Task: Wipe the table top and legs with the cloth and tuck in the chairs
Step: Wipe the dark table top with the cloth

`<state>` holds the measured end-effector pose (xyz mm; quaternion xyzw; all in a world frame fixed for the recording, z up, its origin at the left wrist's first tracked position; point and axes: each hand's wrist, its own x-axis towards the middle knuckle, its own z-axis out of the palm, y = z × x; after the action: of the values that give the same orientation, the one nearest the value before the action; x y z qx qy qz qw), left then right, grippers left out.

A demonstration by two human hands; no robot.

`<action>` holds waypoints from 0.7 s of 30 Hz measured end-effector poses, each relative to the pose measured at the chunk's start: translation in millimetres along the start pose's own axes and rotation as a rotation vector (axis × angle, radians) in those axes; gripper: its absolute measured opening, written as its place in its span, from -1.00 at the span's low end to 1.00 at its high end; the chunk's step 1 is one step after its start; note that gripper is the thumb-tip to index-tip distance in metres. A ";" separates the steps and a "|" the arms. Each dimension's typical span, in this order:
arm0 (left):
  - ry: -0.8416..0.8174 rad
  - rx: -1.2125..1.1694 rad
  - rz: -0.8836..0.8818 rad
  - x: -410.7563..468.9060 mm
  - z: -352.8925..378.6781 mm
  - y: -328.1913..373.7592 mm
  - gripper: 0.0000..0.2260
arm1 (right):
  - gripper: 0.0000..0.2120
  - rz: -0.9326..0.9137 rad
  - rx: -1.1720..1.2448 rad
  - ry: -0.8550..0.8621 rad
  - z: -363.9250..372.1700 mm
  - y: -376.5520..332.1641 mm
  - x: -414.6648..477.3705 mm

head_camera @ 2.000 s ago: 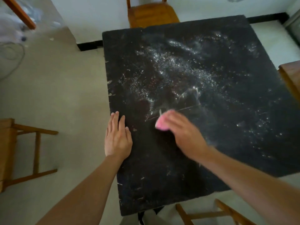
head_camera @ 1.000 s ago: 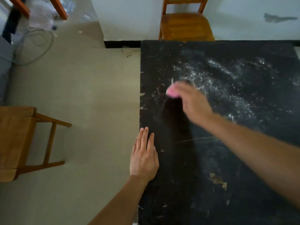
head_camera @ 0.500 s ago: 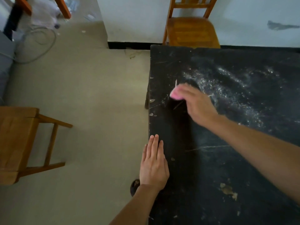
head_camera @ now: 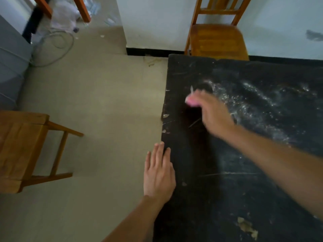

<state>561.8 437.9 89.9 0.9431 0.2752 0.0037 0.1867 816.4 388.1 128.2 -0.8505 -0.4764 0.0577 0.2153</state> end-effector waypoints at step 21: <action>0.022 0.030 -0.080 108.8 -1.9 22.8 -0.50 | -0.52 -0.204 0.018 -0.122 14.8 85.0 78.5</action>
<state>665.7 477.4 89.4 0.9340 0.3146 0.0027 0.1695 921.0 419.7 87.5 -0.7906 -0.5722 0.0914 0.1981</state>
